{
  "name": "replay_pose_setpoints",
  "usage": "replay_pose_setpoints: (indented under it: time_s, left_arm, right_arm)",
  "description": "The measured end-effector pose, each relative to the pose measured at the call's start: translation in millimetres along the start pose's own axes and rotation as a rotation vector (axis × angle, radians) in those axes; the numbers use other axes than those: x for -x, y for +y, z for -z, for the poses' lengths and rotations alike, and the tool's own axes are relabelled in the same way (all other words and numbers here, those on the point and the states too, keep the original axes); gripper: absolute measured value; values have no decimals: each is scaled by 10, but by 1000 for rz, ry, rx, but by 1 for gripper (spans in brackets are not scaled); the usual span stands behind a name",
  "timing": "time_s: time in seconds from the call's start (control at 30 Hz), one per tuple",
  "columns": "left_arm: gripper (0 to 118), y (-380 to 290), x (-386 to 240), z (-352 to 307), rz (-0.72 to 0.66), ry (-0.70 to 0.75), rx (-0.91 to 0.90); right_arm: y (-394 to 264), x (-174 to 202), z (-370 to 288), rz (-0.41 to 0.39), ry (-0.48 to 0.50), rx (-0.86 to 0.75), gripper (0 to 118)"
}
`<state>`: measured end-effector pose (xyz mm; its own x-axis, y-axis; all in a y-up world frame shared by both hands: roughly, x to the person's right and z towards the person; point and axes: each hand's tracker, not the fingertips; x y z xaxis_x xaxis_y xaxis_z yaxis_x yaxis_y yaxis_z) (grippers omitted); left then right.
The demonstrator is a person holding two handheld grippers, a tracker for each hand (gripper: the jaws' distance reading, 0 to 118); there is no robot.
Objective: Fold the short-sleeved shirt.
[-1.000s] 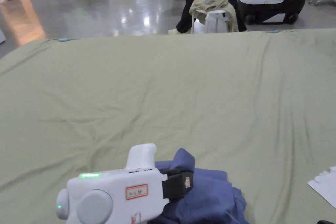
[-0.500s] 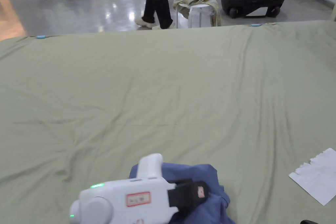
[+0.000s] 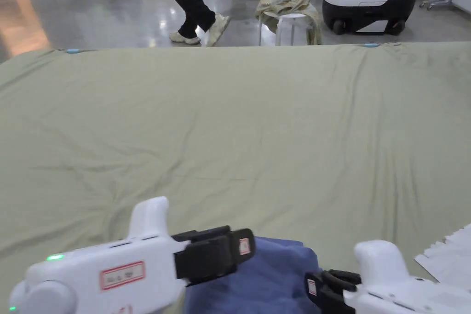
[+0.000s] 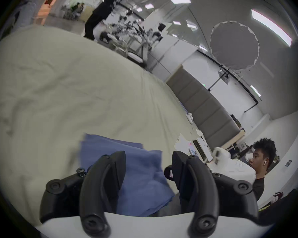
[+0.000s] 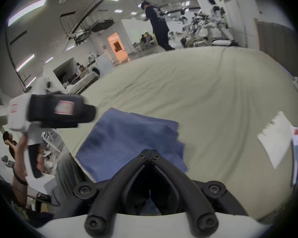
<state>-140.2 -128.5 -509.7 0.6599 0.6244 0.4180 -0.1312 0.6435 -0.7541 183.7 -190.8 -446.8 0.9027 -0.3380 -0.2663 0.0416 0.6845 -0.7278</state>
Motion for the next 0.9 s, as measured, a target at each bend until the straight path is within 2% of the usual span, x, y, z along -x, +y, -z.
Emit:
replay_pose_setpoints:
  time_s: [0.1, 0.13, 0.17, 0.3, 0.4, 0.47, 0.53, 0.63, 0.8, 0.87, 0.9]
  left_arm:
    - [57, 15, 326, -210, -83, -7, 52]
    - [57, -9, 470, -258, -137, -24, 66]
    - [57, -46, 606, -293, -194, -47, 61]
    - [57, -174, 996, -206, -398, -131, 44]
    - [57, -204, 1108, 16, -413, -132, 104]
    - [57, -228, 1224, 187, -414, -182, 178]
    - [57, -254, 1288, 301, -417, -173, 181]
    - [58, -331, 1395, 401, -493, -317, 163]
    - [57, -419, 1426, 580, -525, -343, 161]
    - [54, -422, 1432, 596, -540, -365, 157]
    - [46, -429, 1408, 596, -536, -368, 159]
  right_arm:
    - [0, -74, 398, -47, -118, 236, 0]
    - [-17, -93, 388, -27, -91, 202, 0]
    - [4, -100, 306, 28, -83, 153, 0]
    - [-35, -81, 294, 3, -90, 160, 0]
    - [-60, -113, 278, 23, -81, 141, 0]
    - [-63, -110, 273, 34, -79, 137, 0]
    - [-67, -86, 277, 25, -86, 136, 0]
    - [-64, -80, 277, 19, -92, 136, 0]
    - [-74, -93, 269, 26, -88, 130, 0]
    - [-81, -125, 263, 46, -78, 124, 0]
    - [-84, -128, 264, 52, -76, 123, 0]
